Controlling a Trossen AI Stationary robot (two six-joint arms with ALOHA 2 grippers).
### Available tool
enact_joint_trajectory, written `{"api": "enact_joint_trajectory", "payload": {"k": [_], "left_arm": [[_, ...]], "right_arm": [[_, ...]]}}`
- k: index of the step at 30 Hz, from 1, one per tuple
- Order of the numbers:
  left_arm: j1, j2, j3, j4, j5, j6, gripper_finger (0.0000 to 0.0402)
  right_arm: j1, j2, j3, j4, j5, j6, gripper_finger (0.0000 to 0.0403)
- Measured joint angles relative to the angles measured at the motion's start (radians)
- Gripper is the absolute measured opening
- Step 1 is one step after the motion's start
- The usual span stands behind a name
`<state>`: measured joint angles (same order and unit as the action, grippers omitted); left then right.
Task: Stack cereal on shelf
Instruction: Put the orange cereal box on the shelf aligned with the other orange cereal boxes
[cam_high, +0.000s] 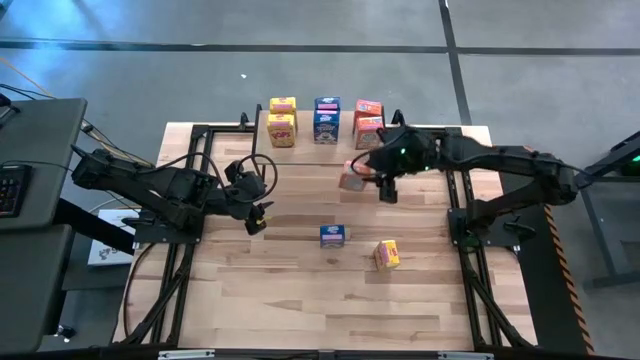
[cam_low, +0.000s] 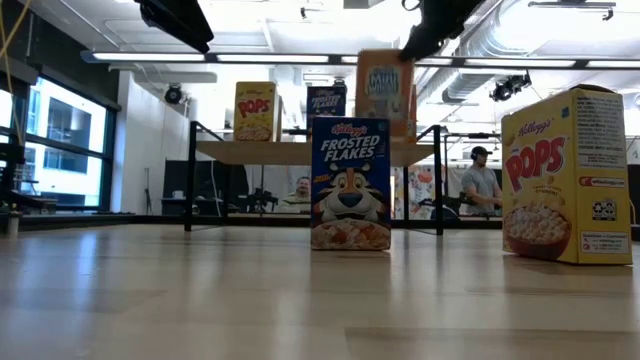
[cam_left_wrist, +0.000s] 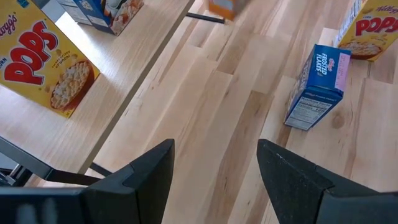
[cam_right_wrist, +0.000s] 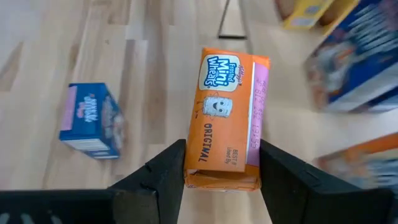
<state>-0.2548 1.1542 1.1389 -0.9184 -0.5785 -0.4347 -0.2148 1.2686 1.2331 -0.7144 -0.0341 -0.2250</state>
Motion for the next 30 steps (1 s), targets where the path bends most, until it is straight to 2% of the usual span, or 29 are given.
{"api": "enact_joint_trajectory", "payload": {"k": [5, 13, 25, 30], "left_arm": [[0.0, 0.0, 0.0, 0.0, 0.0, 0.0, 0.0221], [0.0, 0.0, 0.0, 0.0, 0.0, 0.0, 0.0221], [0.0, 0.0, 0.0, 0.0, 0.0, 0.0, 0.0221], [0.0, 0.0, 0.0, 0.0, 0.0, 0.0, 0.0221]], "right_arm": [[-0.067, 0.0, 0.104, -0.083, -0.013, -0.103, 0.0172], [-0.187, 0.0, 0.202, -0.233, -0.148, -0.235, 0.0172], [-0.329, 0.002, 0.212, -0.258, -0.293, -0.338, 0.0172], [-0.357, 0.021, 0.206, -0.268, -0.303, -0.371, 0.0172]]}}
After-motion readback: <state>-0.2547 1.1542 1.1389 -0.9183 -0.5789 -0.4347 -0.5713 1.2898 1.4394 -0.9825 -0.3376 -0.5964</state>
